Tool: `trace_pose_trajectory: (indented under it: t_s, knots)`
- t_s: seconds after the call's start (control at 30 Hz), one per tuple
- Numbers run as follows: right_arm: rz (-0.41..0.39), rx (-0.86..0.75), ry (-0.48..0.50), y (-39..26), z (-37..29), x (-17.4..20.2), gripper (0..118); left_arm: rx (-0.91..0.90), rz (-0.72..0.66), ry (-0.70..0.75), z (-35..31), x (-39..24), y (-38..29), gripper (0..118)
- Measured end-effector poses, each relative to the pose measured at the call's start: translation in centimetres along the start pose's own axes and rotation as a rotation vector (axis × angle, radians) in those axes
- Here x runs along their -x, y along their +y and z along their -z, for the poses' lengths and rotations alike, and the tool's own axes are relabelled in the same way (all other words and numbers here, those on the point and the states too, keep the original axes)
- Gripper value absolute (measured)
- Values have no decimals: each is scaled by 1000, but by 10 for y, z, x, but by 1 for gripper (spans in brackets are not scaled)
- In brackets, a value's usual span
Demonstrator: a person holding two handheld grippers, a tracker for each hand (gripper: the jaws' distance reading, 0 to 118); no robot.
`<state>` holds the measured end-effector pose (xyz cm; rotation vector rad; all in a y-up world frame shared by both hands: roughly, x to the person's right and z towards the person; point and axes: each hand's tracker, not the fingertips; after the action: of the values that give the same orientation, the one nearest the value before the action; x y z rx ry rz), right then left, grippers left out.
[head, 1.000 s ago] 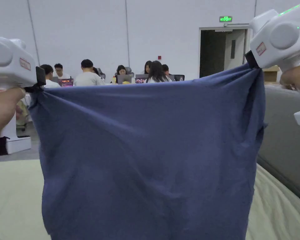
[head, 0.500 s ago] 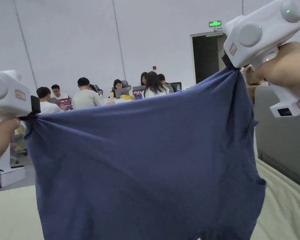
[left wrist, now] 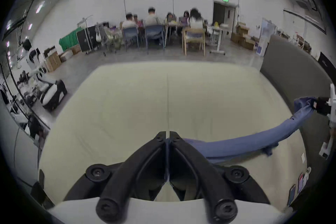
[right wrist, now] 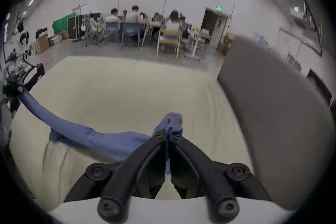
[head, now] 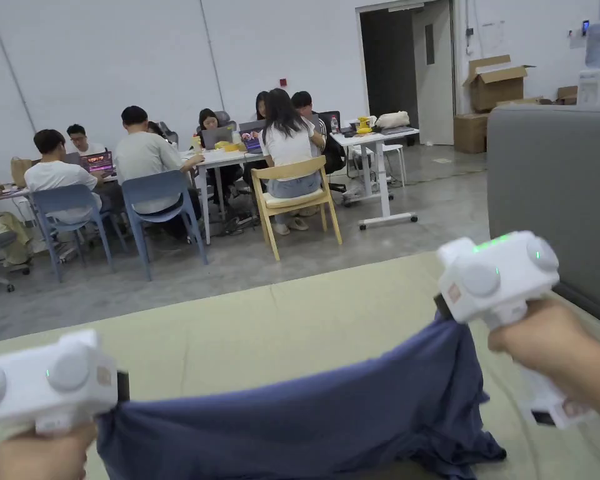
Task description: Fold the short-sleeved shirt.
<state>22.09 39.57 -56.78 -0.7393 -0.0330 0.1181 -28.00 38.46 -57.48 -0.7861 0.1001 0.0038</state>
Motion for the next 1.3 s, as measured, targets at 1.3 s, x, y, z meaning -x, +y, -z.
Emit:
trace_pose_trajectory:
  t_s: [1.3]
  knots:
    - [-3, 500, 124, -400, -68, -18, 4, 435, -116, -92, -55, 70, -387, 0]
